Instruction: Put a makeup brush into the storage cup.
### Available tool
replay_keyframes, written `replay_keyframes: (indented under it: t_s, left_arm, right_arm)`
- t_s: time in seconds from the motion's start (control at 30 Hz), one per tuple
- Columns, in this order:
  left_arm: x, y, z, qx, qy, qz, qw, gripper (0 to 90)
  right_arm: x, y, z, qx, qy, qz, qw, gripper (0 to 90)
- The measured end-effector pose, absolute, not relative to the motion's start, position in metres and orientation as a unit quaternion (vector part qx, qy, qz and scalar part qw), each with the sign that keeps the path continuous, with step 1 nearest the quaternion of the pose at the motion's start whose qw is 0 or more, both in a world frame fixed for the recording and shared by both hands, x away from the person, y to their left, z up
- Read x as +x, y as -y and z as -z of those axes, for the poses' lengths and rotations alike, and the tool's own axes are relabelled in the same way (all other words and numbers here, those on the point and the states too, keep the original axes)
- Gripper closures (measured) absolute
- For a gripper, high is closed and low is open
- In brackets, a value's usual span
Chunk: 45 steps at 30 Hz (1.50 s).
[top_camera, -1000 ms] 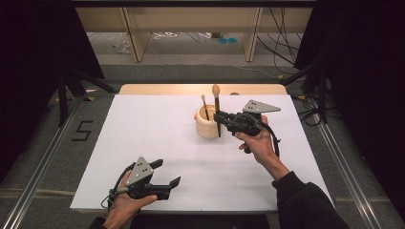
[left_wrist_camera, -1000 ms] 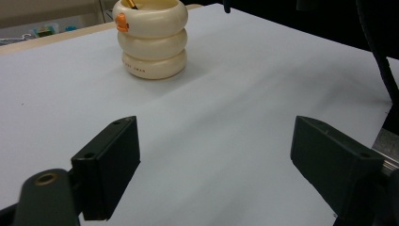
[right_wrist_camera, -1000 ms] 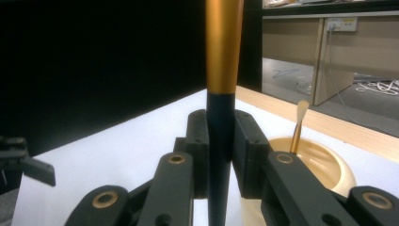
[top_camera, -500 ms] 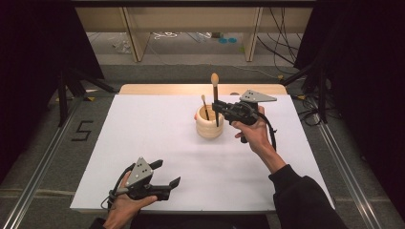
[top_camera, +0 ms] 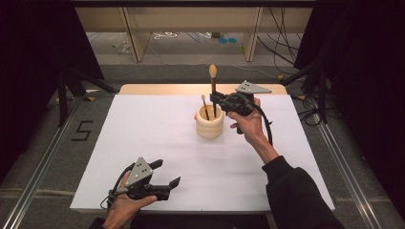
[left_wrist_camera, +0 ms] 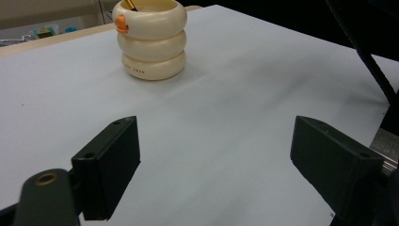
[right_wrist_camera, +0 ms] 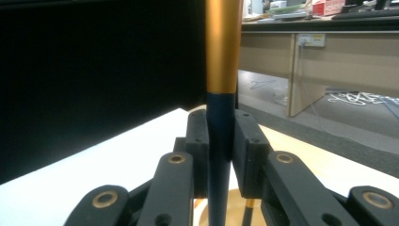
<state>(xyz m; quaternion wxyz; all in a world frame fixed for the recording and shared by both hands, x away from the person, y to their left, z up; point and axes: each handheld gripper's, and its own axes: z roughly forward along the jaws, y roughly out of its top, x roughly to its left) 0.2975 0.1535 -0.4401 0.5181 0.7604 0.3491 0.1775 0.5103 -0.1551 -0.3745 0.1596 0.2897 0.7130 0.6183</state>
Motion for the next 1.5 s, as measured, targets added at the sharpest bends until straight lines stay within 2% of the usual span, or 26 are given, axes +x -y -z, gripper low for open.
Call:
replay_keyframes:
  t_s: [0.5,1.43,1.5]
  left_arm:
    - [0.296,-0.152,0.438,0.764,-0.341,-0.18,0.518,16.1]
    - [0.295,-0.152,0.436,0.76,-0.341,-0.182,0.522,16.1]
    - [0.295,-0.152,0.437,0.759,-0.343,-0.18,0.523,16.1]
  right_arm:
    - [0.528,0.152,0.388,0.302,-0.709,-0.613,0.173,78.3]
    - [0.537,0.143,0.411,0.324,-0.724,-0.588,0.161,78.2]
    - [0.538,0.143,0.413,0.319,-0.722,-0.59,0.173,78.2]
